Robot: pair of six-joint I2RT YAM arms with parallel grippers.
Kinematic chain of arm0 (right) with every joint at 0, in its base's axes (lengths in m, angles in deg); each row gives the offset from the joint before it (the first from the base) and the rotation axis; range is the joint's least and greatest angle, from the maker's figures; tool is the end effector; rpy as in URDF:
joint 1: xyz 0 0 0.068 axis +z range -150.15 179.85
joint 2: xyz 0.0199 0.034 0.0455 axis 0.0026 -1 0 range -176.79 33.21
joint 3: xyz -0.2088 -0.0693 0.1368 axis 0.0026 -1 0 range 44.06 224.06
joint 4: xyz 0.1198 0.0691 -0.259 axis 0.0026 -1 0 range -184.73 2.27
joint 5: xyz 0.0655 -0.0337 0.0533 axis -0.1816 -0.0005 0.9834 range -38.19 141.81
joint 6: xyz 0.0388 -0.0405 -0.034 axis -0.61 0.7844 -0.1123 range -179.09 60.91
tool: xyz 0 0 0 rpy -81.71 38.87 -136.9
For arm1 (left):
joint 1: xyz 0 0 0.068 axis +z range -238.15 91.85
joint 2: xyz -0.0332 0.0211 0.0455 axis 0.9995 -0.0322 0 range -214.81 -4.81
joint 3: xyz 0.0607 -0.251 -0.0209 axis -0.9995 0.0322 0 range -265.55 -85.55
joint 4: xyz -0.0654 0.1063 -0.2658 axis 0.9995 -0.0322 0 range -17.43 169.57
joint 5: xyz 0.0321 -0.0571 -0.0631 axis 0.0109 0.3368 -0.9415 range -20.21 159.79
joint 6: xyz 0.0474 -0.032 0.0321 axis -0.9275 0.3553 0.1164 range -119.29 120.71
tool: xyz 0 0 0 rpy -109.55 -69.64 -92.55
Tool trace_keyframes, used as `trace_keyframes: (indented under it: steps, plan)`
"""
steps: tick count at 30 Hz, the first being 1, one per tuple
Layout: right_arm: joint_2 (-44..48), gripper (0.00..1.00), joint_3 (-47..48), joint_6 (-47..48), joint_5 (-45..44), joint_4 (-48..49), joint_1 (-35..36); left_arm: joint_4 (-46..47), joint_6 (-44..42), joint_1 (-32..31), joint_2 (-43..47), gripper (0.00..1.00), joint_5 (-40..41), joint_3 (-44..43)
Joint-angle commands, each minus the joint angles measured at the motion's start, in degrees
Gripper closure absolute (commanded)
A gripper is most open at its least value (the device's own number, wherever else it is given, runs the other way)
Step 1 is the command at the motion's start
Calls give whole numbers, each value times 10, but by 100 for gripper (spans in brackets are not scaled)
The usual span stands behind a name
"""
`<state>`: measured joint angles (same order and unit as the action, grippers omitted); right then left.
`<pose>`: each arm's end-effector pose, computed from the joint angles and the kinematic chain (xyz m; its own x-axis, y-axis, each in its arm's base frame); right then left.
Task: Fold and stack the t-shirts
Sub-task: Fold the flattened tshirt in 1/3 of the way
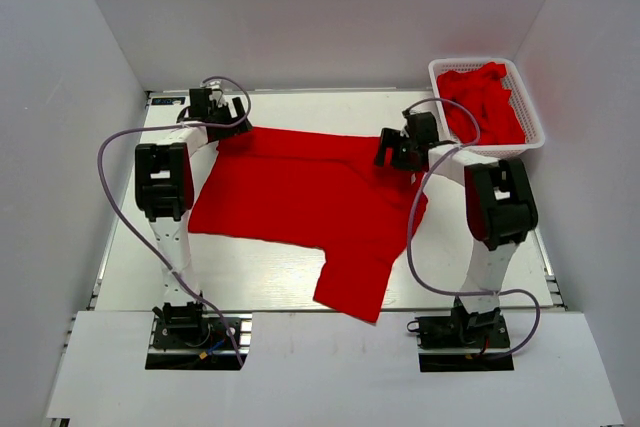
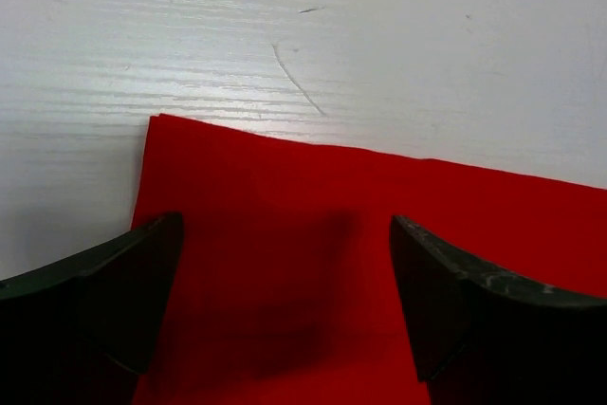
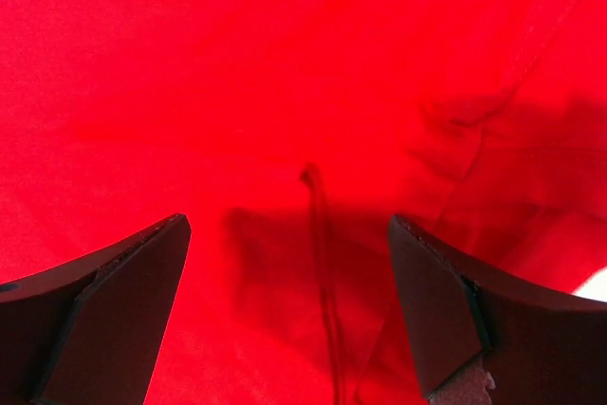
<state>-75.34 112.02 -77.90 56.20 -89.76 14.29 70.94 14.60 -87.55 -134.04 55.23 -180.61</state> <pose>0.4278 0.1143 0.1293 -0.7184 0.1470 -0.6800 -0.0756 0.9551 0.2863 0.5338 -0.0073 0.1157 -0.7013 -0.2398 -0.6713 0.0060 0.9397 -0.3419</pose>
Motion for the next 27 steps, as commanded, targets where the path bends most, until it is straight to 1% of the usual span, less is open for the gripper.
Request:
trace_keyframes:
  steps: [1, 3, 4, 7, 8, 10, 11, 13, 14, 16, 20, 21, 22, 23, 24, 26, 27]
  plan:
    - [-36, 10, 47, -22, -20, -39, -7, -23, 5, -4, -10, 0, 17, 4]
    - [-66, 10, 82, -23, -23, -69, -14, -35, 11, -4, -10, 0, 39, 4]
    - [-99, 10, 121, -23, -23, -86, -17, -41, 11, -4, -16, 0, 45, 4]
    - [-143, 10, 170, -25, -20, -116, -27, -41, 16, -4, -16, 0, 45, 12]
    - [-172, 10, 208, -21, -12, -122, -30, -33, 24, -4, -16, 0, 45, 19]
    - [-198, 10, 238, -13, -5, -137, -41, -28, 29, -4, -16, 0, 61, 19]
    - [-232, 10, 289, -3, 0, -155, -41, -28, 36, -4, -23, 0, 61, 9]
    - [-256, 10, 324, 13, 11, -170, -47, -33, 50, -4, -34, 0, 67, -9]
    - [-283, 10, 366, 22, 26, -174, -50, -39, 55, -4, -42, 0, 67, -15]
    - [-302, 10, 407, 35, 46, -179, -56, -29, 61, -4, -50, 0, 67, -22]
    - [-308, 10, 451, 68, 71, -171, -56, -48, 55, -4, -56, 0, 73, -77]
    - [-292, 10, 455, 96, 84, -165, -56, -58, 47, -4, -56, 0, 73, -87]
    - [-287, 10, 456, 106, 88, -167, -55, -63, 42, -4, -56, 0, 73, -99]
    - [-279, 10, 459, 129, 88, -167, -53, -71, 37, -4, -49, 0, 73, -123]
    - [-246, 10, 458, 143, 89, -169, -47, -85, 37, -4, -38, 0, 84, -134]
    - [-221, 10, 439, 182, 82, -162, -42, -106, 29, -4, -28, 0, 101, -172]
    - [-187, 10, 417, 185, 78, -156, -39, -125, 29, -4, -23, 0, 111, -188]
